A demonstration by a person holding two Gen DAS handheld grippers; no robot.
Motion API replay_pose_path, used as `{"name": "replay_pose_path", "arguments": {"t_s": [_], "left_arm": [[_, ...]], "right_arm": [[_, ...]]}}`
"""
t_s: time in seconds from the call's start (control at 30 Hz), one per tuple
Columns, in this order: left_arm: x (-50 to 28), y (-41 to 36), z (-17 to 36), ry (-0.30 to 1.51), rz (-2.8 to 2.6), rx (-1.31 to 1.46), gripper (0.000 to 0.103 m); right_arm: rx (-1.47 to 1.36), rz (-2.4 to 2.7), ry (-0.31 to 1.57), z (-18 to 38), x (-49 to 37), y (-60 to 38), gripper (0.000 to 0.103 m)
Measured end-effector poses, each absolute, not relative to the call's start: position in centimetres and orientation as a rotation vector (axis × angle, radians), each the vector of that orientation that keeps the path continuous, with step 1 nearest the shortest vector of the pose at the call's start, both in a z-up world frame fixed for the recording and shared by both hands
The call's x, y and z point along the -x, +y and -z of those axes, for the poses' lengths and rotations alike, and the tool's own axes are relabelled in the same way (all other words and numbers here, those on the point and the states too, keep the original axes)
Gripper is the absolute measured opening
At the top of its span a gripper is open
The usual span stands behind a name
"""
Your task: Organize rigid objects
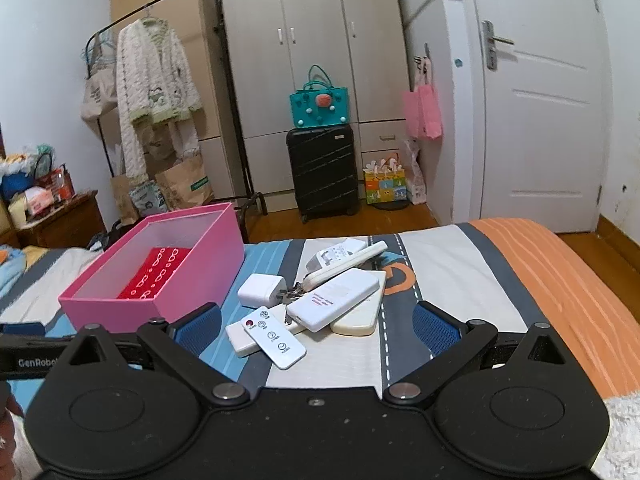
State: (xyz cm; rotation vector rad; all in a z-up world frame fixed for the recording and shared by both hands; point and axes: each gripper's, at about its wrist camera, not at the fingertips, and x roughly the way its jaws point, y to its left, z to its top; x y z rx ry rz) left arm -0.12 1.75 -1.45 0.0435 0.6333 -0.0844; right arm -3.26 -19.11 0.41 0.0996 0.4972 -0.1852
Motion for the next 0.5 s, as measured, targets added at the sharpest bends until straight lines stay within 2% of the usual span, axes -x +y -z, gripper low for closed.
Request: {"name": "replay_pose_path", "arguments": {"t_s": [0.5], "left_arm": [[0.29,1.43,1.45,0.638,0.100,-0.056,0.103]], "right_arm": [[-0.046,0.196,0.482,-0.21,3.40,-18.37,0.103]]}}
